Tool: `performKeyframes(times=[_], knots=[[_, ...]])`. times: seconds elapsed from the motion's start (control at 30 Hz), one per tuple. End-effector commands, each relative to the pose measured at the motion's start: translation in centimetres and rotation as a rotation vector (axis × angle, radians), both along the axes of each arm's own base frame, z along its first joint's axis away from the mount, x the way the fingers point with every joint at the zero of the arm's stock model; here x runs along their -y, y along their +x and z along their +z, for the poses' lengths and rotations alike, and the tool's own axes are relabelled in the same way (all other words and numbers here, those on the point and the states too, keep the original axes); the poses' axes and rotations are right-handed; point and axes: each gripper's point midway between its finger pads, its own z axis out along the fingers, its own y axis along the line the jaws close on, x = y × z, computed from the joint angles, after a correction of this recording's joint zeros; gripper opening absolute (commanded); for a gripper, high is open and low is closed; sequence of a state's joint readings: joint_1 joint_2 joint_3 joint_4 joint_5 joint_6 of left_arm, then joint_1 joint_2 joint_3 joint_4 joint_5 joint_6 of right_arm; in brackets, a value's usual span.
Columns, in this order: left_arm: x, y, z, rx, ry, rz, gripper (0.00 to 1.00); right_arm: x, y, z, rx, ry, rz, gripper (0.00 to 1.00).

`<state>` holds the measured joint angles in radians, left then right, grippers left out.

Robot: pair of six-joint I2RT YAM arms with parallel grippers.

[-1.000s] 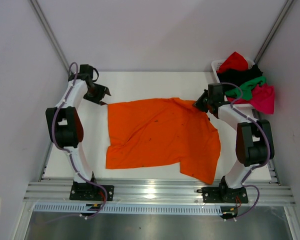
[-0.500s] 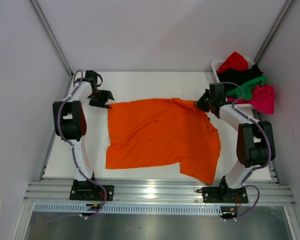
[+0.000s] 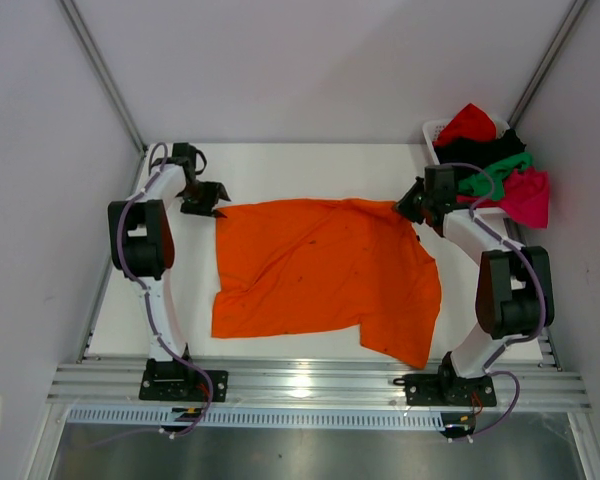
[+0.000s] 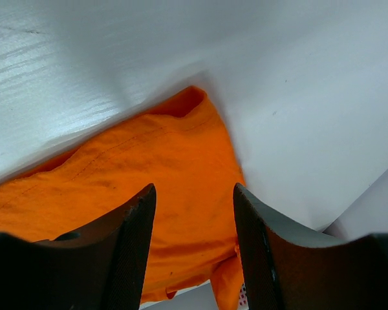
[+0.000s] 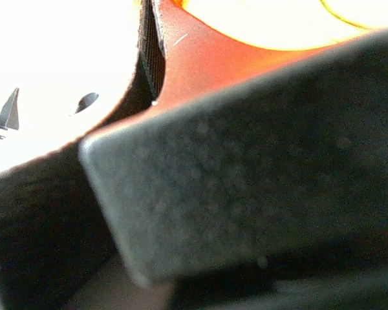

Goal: Fold and stack the t-shirts
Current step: Fold the tshirt

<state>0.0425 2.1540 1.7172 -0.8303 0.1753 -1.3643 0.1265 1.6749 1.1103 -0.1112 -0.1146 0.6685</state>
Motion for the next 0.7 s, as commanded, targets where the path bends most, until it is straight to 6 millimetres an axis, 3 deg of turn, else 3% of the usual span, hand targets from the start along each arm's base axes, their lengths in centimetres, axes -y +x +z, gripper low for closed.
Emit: performKeyframes(times=[0.0,0.67], knots=[[-0.6,1.4,0.9,0.039,0.009,0.058,0.54,0.7,-0.4,1.9,0.043,-0.009,0.002,0.04],[-2.0,1.5,-1.6,-0.013,0.027,0.093,0.55,1.4,-0.9,2.7,0.055,-0.008,-0.013,0.04]])
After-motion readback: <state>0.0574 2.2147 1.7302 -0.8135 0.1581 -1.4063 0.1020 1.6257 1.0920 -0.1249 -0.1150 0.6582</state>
